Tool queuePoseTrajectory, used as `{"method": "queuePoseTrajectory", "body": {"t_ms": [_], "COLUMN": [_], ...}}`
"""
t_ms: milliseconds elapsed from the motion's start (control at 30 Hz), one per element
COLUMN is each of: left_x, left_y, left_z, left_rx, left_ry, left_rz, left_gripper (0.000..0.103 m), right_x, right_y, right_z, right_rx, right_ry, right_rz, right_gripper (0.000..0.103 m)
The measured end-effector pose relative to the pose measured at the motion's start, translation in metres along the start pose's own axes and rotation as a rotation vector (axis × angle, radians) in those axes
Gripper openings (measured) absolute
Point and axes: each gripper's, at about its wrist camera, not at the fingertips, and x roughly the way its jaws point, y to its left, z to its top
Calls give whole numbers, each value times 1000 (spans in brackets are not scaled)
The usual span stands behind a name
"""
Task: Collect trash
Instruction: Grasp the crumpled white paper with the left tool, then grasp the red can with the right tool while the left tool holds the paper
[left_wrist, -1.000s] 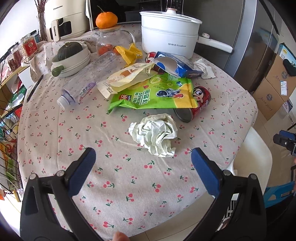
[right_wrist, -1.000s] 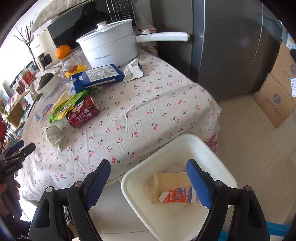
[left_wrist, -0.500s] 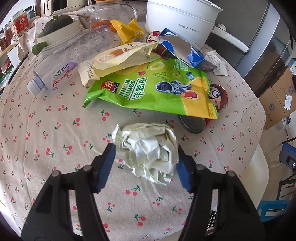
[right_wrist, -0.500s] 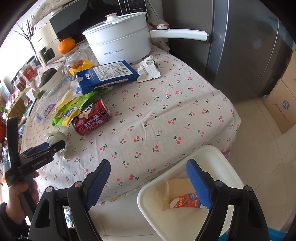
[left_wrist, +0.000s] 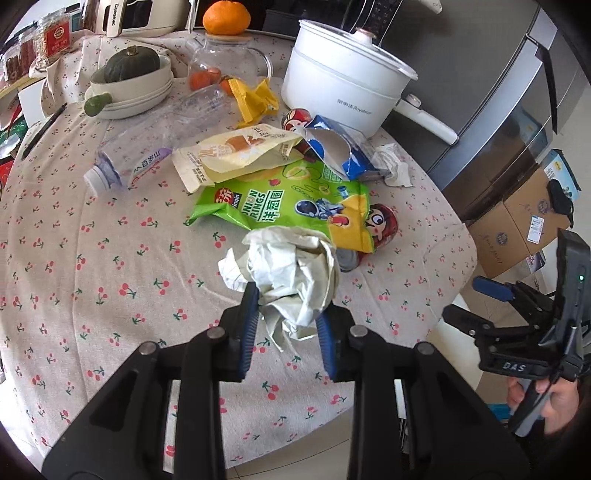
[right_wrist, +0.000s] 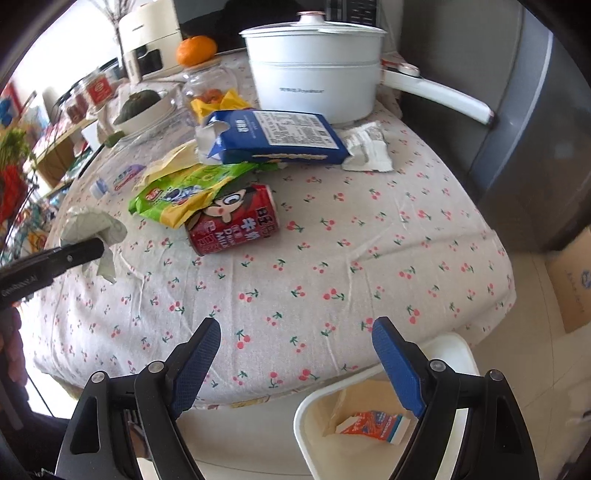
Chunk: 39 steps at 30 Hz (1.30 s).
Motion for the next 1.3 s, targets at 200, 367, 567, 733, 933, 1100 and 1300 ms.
{"method": "queuePoseTrajectory", "body": {"t_ms": [200, 367, 567, 733, 933, 1100, 1300], "left_x": [-20, -16, -15, -12, -9, -8, -10], "left_y": [7, 20, 27, 27, 25, 24, 14], "left_z": [1, 1, 3, 2, 1, 1, -4], "left_rx": [23, 16, 11, 13, 22, 19, 49], "left_ry": [-30, -4, 6, 19, 32, 37, 42], "left_rz": [-12, 10, 13, 10, 14, 14, 2], "left_gripper": [32, 32, 32, 32, 32, 32, 32], "right_x": [30, 60, 82, 96, 107, 101, 77], "right_y": [29, 39, 54, 55, 55, 51, 45], "right_z": [25, 40, 52, 61, 66, 63, 51], "right_rx": [-121, -170, -225, -209, -215, -204, -197], "right_ry": [-37, -27, -21, -12, -5, -15, 9], "right_rz": [74, 44, 37, 17, 10, 35, 36], "right_gripper": [96, 96, 96, 96, 96, 88, 88]}}
